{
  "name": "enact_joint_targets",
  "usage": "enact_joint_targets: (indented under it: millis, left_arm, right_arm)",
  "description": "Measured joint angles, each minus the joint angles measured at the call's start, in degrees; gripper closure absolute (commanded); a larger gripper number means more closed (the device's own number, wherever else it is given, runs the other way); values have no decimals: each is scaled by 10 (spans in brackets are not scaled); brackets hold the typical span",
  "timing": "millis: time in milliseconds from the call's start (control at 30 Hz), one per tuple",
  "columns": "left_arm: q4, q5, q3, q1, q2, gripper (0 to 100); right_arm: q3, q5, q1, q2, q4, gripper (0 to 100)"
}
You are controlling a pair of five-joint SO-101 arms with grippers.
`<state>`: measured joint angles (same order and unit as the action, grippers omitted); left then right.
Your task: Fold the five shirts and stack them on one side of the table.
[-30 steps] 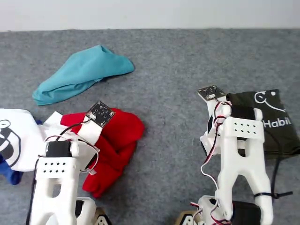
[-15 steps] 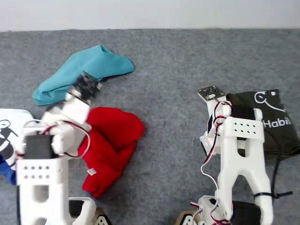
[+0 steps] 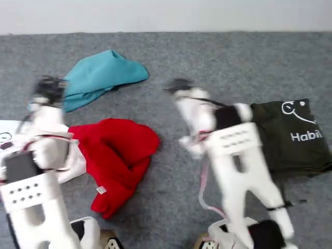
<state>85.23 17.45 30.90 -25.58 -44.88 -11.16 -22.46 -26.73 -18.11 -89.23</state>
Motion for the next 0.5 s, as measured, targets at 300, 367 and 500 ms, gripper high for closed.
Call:
enact_joint_targets:
  millis: [300, 367, 500]
  left_arm:
    - [33, -13, -1, -69, 0, 882]
    - [34, -13, -1, -71, 0, 882]
    - [34, -13, -1, -88, 0, 882]
  right_arm:
    - [306, 80, -239, 295, -98, 724]
    - [388, 91, -265, 375, -111, 725]
    - [487, 102, -287, 473, -112, 725]
